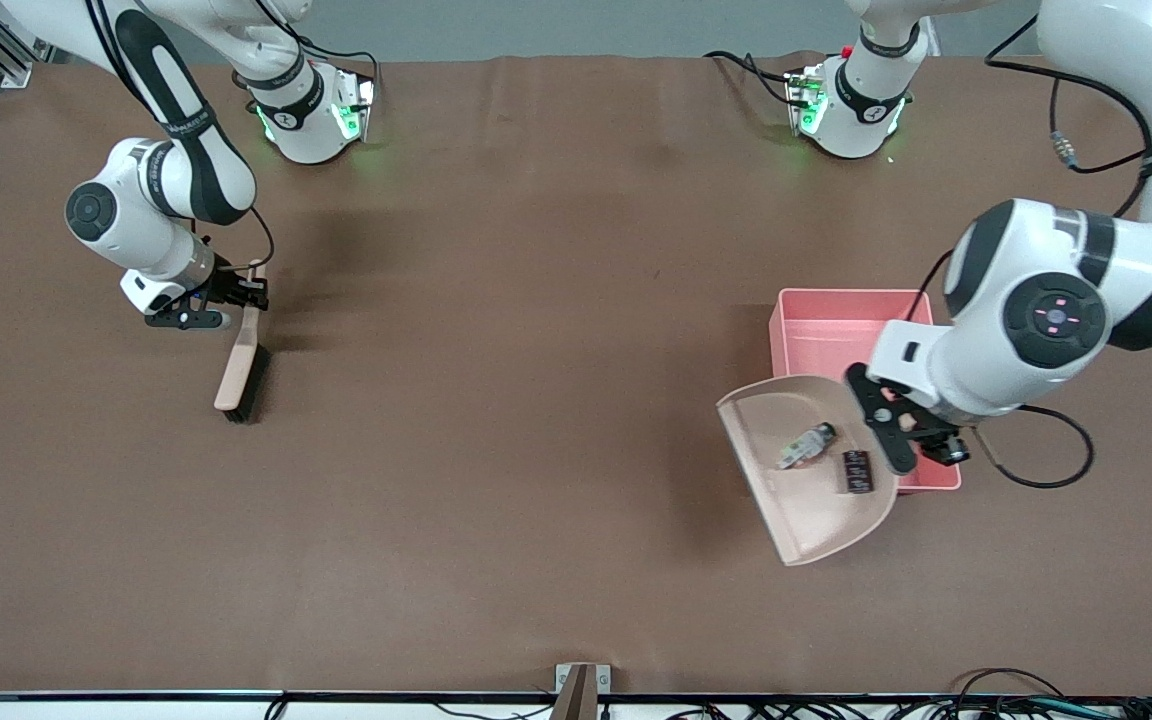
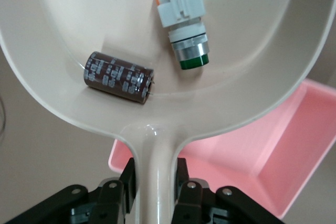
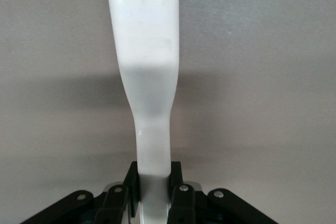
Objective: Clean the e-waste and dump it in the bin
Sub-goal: 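Carry the dustpan over the pink bin with the left gripper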
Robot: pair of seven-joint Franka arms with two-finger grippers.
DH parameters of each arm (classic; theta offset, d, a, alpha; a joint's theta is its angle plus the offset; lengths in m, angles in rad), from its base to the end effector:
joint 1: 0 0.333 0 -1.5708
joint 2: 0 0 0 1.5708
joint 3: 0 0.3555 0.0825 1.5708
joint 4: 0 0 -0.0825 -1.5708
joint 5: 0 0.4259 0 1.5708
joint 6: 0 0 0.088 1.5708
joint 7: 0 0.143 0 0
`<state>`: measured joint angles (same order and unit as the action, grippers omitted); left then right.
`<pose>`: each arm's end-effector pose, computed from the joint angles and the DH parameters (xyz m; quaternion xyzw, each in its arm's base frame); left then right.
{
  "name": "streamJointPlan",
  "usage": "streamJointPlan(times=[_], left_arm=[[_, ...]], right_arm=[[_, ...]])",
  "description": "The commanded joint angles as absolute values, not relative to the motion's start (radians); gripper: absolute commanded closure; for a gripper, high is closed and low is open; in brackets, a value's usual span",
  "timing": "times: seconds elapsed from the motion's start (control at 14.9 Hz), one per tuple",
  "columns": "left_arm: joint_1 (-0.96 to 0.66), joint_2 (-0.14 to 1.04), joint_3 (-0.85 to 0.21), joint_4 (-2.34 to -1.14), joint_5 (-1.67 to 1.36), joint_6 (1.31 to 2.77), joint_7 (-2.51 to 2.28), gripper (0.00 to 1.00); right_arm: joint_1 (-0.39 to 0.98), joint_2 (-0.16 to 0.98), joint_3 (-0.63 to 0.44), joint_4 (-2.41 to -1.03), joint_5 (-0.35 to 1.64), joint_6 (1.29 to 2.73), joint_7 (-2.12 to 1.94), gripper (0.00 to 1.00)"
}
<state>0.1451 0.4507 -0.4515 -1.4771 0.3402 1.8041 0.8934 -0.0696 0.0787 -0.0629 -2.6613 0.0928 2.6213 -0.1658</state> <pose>0.7152 -0.1361 0.4190 -0.8057 0.5872 0.0559 0.0535 0.4192 -0.0571 0.1688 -0.9978 0.0250 0.0557 0.0267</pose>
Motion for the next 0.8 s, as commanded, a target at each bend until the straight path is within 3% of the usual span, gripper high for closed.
streamJointPlan(times=[0.0, 0.47, 0.74], left_arm=[[0.205, 0.342, -0.459, -1.59, 0.333, 1.804, 0.966, 0.89], [0.34, 0.218, -0.459, -1.805, 0.334, 1.933, 1.147, 0.89], [0.396, 0.181, -0.457, -1.93, 0.341, 2.048, 1.227, 0.89]], right_arm=[[-0.109, 0.061, -0.046, -2.666, 0.077, 2.58, -0.16, 0.99], [-0.114, 0.012, -0.046, -2.619, 0.078, 2.409, -0.147, 0.98], [-0.114, 0.014, -0.048, -2.608, 0.083, 2.401, -0.143, 0.98]])
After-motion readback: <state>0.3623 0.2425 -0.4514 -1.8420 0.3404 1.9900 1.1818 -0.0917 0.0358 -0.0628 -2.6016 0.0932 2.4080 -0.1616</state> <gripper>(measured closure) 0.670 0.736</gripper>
